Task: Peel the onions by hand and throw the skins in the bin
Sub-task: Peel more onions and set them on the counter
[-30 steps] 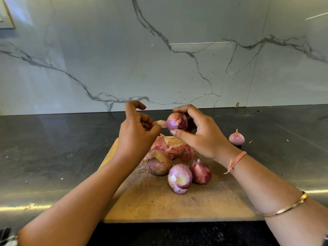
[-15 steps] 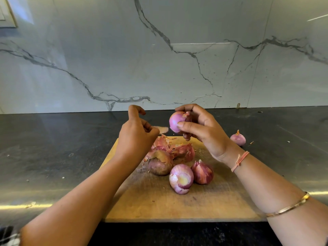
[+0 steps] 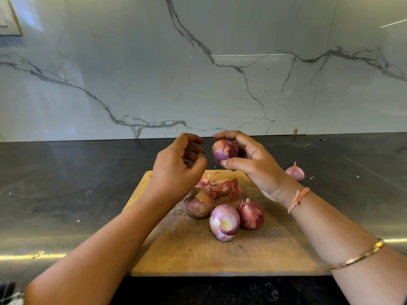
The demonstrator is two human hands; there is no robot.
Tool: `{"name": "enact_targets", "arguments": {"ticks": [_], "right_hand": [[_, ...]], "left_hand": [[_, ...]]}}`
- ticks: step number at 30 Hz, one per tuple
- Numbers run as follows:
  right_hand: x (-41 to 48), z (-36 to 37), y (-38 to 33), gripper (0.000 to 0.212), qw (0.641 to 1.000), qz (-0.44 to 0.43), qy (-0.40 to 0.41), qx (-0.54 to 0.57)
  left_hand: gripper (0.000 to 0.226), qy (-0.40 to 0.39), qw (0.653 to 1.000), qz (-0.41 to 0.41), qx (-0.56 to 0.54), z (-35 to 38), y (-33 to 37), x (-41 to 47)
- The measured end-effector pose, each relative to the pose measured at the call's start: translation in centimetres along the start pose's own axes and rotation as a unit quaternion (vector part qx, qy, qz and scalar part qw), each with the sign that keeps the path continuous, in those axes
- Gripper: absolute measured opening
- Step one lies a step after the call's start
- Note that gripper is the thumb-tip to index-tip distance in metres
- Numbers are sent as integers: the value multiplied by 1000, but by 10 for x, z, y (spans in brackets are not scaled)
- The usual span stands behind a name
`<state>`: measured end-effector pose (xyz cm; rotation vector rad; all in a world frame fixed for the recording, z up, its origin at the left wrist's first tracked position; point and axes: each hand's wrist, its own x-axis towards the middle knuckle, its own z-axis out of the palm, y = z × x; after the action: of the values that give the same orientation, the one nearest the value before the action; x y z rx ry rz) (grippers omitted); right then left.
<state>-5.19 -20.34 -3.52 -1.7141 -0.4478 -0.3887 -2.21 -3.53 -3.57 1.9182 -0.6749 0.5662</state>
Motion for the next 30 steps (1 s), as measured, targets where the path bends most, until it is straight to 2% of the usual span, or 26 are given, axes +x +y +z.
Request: {"name": "enact_targets", "arguments": {"ticks": [6, 12, 15, 17, 19, 24, 30], "right_hand": [[0, 1, 3, 46, 999, -7, -30, -18], [-2, 5, 6, 48, 991, -27, -28, -126], [-3, 5, 5, 49, 984, -43, -31, -172], [-3, 6, 5, 50, 980, -50, -34, -188], [-3, 6, 5, 49, 981, -46, -35, -186], [-4, 3, 5, 48, 983, -42, -31, -174], [-3, 4, 4, 47, 986, -27, -34, -161]], "left_hand": [[23, -31, 997, 5, -64, 1, 7, -4], [16, -29, 996, -18, -84, 2, 5, -3], [13, -14, 997, -18, -73, 3, 3, -2], [19, 9, 998, -12, -65, 2, 0, 0], [23, 11, 998, -8, -63, 2, 0, 0], [16, -29, 995, -6, -100, 2, 3, -3], [16, -19, 996, 4, -88, 1, 1, -2]]}}
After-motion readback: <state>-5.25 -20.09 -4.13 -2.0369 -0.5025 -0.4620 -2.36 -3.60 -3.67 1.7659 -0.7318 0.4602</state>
